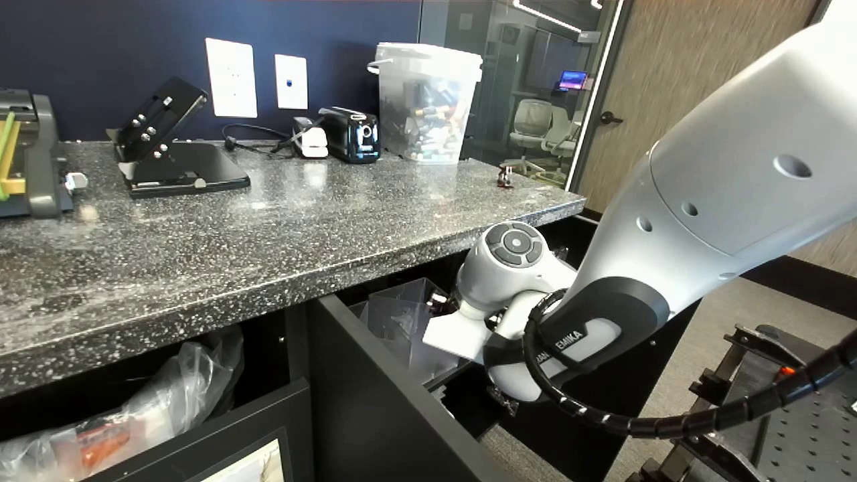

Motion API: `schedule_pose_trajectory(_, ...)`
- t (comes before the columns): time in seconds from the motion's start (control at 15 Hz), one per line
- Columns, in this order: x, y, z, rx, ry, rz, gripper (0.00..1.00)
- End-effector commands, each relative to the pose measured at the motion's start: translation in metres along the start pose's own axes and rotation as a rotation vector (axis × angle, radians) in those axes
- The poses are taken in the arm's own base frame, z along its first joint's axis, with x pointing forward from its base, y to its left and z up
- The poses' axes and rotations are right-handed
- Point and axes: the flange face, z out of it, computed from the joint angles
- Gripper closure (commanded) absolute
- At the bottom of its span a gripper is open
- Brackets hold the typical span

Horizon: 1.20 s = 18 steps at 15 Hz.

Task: Remove the right storage box from the cabinet

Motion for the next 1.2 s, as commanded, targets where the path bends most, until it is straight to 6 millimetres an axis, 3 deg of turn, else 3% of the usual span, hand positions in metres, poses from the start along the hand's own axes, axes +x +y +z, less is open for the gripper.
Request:
schedule_pose_trajectory(0.0,0.014,0.0,0.003,-0.006,0.006,0.006,0.49)
schedule_pose_trajectory(0.47,0.012,-0.006,0.006,-0.017,0.01,-0.012,0.98)
schedule_pose_trajectory(0.8,0.016,0.002,0.009,-0.021,0.008,0.04,0.97)
schedule_pose_trajectory(1.0,0.014,0.014,0.002,-0.008,0.005,0.065,0.97)
schedule_pose_trajectory(1.13,0.002,0.024,-0.013,0.025,-0.011,0.069,0.97)
